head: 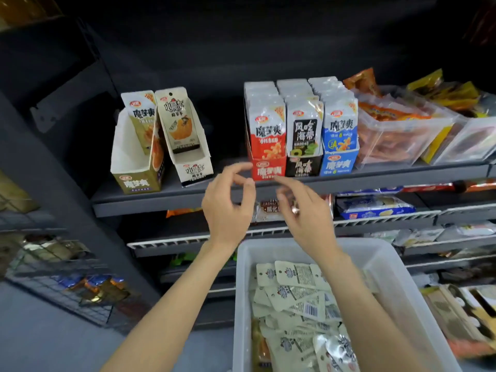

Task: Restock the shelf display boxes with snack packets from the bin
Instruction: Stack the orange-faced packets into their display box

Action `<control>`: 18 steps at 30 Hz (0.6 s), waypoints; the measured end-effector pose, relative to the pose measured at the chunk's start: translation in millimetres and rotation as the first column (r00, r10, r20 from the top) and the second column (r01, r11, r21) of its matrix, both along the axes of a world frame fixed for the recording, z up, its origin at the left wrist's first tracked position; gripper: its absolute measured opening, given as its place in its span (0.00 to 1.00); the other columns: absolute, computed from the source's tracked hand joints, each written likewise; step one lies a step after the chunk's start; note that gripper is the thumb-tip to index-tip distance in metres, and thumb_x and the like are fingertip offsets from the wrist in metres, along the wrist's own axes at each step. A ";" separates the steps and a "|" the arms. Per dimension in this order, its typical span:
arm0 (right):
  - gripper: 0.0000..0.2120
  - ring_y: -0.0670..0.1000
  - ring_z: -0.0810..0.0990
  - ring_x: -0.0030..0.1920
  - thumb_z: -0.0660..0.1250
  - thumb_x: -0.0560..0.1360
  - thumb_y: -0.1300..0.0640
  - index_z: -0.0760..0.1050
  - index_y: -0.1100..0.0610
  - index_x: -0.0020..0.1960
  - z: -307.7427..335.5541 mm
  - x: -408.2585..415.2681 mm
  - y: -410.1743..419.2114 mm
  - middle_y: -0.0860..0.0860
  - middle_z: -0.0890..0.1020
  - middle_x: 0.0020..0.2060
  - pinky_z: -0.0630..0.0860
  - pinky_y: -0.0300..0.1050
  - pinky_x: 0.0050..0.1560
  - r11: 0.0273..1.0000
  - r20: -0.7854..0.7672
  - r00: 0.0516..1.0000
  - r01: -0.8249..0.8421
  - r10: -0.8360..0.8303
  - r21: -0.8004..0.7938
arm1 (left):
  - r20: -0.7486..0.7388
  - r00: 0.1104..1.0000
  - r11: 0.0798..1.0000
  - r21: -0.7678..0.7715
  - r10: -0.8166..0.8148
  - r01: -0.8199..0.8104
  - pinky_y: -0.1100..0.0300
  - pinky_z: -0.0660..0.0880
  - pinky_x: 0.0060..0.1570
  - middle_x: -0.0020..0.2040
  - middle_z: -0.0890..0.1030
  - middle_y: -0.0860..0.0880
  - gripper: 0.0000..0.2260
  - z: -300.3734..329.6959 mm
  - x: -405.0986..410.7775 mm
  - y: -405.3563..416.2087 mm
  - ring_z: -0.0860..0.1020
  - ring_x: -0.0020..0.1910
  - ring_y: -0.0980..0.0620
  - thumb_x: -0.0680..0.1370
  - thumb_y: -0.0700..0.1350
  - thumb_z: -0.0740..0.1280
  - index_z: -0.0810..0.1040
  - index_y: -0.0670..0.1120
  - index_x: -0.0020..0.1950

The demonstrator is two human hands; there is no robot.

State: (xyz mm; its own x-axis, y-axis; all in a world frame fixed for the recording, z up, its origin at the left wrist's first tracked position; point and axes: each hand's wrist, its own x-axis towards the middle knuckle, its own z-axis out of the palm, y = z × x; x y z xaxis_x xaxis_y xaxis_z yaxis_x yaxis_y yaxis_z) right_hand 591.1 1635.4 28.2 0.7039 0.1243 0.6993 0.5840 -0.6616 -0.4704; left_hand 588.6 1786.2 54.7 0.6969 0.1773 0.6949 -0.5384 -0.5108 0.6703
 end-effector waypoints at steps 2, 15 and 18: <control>0.14 0.47 0.79 0.34 0.60 0.78 0.54 0.72 0.54 0.63 -22.6 -21.3 -14.7 0.47 0.82 0.41 0.76 0.43 0.34 1.000 -0.117 0.993 0.016 -0.017 -0.009 | 0.057 0.998 0.993 0.112 -0.034 0.027 0.59 0.72 0.45 0.36 0.80 0.52 0.10 -21.5 -20.9 -2.8 0.78 0.37 0.53 0.77 0.46 0.61 0.80 0.44 0.52; 0.15 0.55 0.75 0.61 0.68 0.74 0.59 0.76 0.55 0.61 -126.4 -123.6 -125.1 0.51 0.79 0.58 0.73 0.50 0.59 0.940 -0.651 0.710 0.043 -0.267 -0.339 | -0.755 0.651 0.577 0.500 -0.074 0.646 0.61 0.63 0.64 0.69 0.67 0.56 0.19 -123.0 -87.3 -25.2 0.64 0.69 0.57 0.80 0.51 0.60 0.66 0.55 0.71; 0.21 0.54 0.70 0.67 0.66 0.76 0.57 0.69 0.55 0.68 -129.3 -107.9 -122.6 0.51 0.74 0.65 0.69 0.52 0.66 0.944 -0.680 0.694 -0.003 -0.235 -0.329 | -0.759 0.651 0.618 0.510 -0.005 0.599 0.56 0.63 0.67 0.71 0.67 0.53 0.22 -129.9 -77.1 -37.3 0.64 0.70 0.54 0.79 0.53 0.61 0.64 0.54 0.73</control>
